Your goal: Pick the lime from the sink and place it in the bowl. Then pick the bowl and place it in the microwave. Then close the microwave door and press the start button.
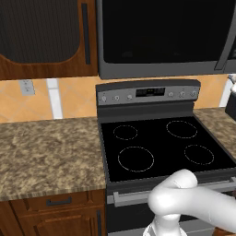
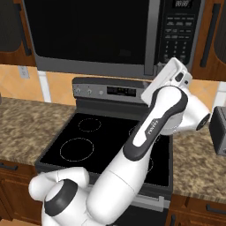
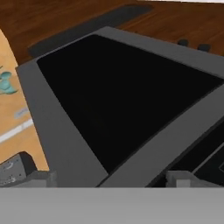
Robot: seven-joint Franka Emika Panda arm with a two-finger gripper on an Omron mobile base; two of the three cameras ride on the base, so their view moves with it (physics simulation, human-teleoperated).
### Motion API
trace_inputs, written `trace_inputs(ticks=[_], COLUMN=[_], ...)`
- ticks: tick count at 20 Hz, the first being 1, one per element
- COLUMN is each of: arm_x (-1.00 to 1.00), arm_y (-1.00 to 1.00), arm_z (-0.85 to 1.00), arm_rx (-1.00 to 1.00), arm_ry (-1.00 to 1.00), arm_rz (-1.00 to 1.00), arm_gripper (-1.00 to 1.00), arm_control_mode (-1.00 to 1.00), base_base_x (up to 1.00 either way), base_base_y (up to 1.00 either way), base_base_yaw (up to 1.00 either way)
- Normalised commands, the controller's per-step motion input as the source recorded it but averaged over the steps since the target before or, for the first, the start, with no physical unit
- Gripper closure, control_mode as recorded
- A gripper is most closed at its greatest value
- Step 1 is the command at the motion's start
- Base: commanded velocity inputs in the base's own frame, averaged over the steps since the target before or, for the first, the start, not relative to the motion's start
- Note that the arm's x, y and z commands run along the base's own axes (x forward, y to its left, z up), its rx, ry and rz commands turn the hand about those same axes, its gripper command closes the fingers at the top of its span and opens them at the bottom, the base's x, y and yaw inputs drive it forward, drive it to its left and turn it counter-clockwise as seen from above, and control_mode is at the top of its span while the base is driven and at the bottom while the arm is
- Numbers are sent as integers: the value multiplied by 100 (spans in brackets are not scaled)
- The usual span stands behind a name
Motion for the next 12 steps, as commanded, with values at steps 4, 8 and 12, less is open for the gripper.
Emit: trace_inputs(ticks=[4,8,12], arm_x=[21,19,30], arm_y=[0,0,-4], arm_z=[7,0,-1], arm_rx=[9,8,9], arm_ry=[0,0,0], arm_rz=[0,0,0], arm_gripper=[-100,-100,-100], arm_control_mode=[-100,-100,-100], base_base_x=[0,0,0], base_base_y=[0,0,0], base_base_yaw=[0,0,0])
